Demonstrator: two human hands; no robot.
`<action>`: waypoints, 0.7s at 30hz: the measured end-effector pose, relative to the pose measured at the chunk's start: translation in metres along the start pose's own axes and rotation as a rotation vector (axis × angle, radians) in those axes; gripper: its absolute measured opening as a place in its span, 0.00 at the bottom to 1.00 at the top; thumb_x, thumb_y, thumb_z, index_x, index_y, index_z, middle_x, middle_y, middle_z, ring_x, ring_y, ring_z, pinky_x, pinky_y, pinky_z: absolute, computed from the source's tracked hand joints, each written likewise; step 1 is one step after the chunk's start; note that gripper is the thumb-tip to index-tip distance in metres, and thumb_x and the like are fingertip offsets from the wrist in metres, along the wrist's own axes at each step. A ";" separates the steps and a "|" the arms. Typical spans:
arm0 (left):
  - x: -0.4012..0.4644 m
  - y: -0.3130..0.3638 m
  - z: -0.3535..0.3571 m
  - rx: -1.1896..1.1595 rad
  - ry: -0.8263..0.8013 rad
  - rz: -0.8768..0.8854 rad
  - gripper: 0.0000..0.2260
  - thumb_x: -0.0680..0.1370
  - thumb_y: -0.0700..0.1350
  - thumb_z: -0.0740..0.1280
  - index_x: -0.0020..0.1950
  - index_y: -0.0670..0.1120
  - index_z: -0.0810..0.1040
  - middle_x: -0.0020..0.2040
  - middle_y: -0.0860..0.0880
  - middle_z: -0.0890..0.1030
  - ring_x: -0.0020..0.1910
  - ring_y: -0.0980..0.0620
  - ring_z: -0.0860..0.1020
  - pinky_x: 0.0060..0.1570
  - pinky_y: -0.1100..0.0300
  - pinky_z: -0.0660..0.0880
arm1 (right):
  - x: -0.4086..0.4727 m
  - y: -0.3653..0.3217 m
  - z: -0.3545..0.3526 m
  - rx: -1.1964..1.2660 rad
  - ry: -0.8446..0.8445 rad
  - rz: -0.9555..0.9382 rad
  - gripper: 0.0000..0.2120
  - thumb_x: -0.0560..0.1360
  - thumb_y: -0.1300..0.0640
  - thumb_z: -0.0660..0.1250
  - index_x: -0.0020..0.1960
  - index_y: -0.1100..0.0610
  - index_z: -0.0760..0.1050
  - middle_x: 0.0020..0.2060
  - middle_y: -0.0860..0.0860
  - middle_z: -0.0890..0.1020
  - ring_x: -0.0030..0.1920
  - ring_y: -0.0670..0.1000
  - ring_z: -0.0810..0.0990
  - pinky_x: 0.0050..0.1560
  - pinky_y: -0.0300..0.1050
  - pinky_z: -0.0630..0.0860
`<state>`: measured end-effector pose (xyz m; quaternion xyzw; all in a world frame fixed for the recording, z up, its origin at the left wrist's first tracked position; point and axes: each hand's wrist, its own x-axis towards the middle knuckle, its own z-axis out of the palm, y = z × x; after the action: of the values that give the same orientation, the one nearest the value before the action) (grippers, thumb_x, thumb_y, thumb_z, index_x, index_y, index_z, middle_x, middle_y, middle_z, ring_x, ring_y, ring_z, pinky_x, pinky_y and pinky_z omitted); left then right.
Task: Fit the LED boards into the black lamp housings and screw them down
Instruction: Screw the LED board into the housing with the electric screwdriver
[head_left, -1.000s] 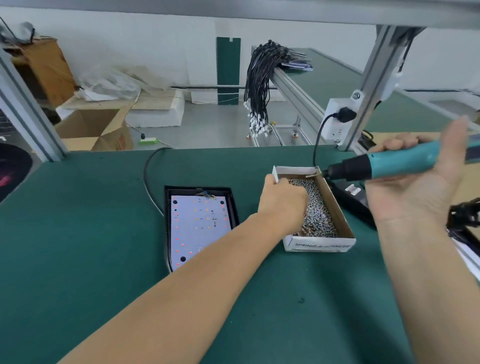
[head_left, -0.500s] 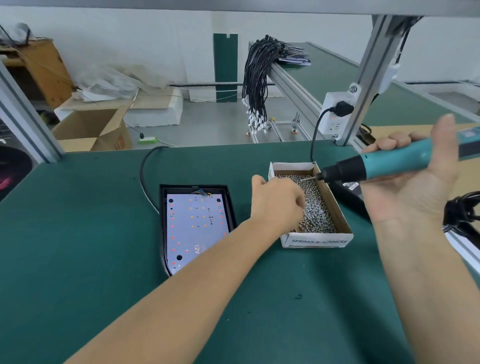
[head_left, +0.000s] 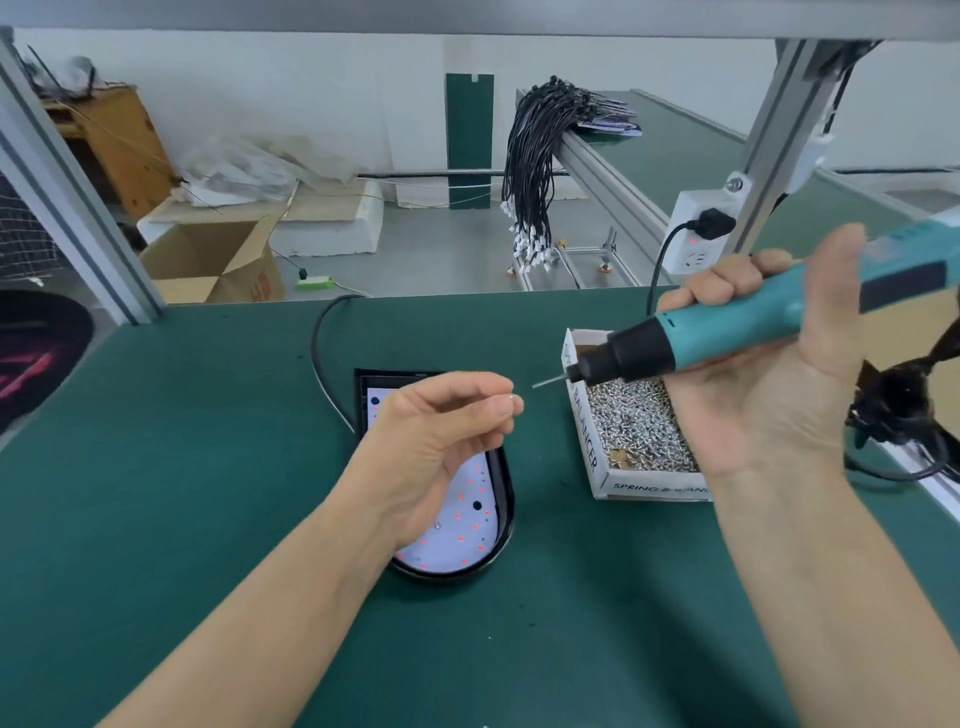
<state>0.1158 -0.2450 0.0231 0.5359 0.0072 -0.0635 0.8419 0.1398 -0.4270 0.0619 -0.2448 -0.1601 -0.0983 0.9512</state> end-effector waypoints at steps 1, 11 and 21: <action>-0.003 0.001 -0.004 -0.027 0.004 -0.006 0.05 0.62 0.38 0.72 0.36 0.45 0.85 0.36 0.46 0.84 0.33 0.54 0.80 0.37 0.65 0.77 | 0.001 -0.004 0.009 -0.051 -0.004 0.077 0.22 0.56 0.49 0.81 0.40 0.53 0.71 0.32 0.47 0.74 0.33 0.46 0.75 0.43 0.42 0.75; -0.021 0.007 -0.023 -0.087 0.070 -0.028 0.08 0.59 0.38 0.73 0.36 0.44 0.86 0.34 0.45 0.84 0.32 0.53 0.80 0.36 0.65 0.78 | -0.006 0.028 0.030 -0.160 0.004 0.094 0.14 0.64 0.56 0.72 0.39 0.54 0.66 0.31 0.46 0.71 0.30 0.44 0.72 0.39 0.39 0.74; -0.024 0.009 -0.028 -0.091 0.071 -0.025 0.07 0.61 0.37 0.71 0.37 0.43 0.86 0.34 0.45 0.83 0.31 0.53 0.80 0.37 0.65 0.78 | -0.007 0.035 0.033 -0.166 -0.002 0.086 0.09 0.70 0.59 0.68 0.38 0.53 0.67 0.30 0.45 0.71 0.30 0.44 0.72 0.40 0.39 0.73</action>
<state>0.0949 -0.2134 0.0211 0.4990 0.0467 -0.0544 0.8637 0.1339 -0.3797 0.0719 -0.3295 -0.1418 -0.0700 0.9308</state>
